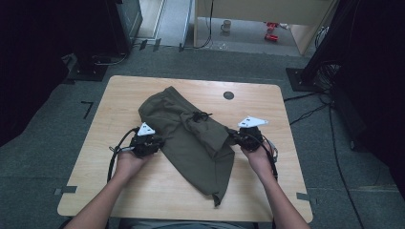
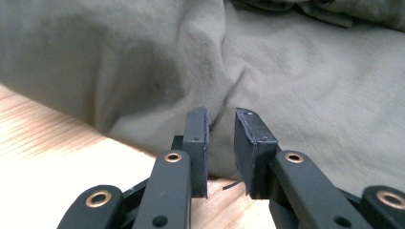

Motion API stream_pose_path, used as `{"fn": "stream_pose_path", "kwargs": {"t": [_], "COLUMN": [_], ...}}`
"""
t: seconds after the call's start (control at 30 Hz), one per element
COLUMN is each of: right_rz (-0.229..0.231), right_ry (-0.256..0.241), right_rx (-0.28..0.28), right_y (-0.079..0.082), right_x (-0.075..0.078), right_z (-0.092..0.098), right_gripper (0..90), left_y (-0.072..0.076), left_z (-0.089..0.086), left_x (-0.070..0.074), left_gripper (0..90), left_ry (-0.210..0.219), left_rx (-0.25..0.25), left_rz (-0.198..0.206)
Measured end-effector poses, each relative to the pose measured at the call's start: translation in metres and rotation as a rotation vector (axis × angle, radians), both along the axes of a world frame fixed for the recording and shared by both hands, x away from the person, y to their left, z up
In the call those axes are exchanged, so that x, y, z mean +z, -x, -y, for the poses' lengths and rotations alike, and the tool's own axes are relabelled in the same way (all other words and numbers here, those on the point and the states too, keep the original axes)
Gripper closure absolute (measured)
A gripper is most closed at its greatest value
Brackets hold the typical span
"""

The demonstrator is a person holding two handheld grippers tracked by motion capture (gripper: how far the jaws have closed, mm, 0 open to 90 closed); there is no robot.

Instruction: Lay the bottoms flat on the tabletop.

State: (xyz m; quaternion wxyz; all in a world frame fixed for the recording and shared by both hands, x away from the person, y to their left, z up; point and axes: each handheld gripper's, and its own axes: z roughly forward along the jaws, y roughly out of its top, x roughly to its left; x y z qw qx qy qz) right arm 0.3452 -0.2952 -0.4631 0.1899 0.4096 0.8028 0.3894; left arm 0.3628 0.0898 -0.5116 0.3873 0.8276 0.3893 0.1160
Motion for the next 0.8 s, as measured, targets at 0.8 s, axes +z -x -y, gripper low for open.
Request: {"fn": "stream_pose_path", "kwargs": {"t": [0.8], "right_rz": [-0.063], "right_ry": [-0.025], "right_rx": [-0.184], "right_y": [-0.096], "right_x": [-0.018], "right_z": [0.04], "right_gripper": [88.0], "left_y": [-0.026], "left_z": [-0.018], "left_x": [0.0], "left_gripper": [72.7], "left_ry": [-0.002], "left_rx": [0.039], "left_rz": [0.001]}}
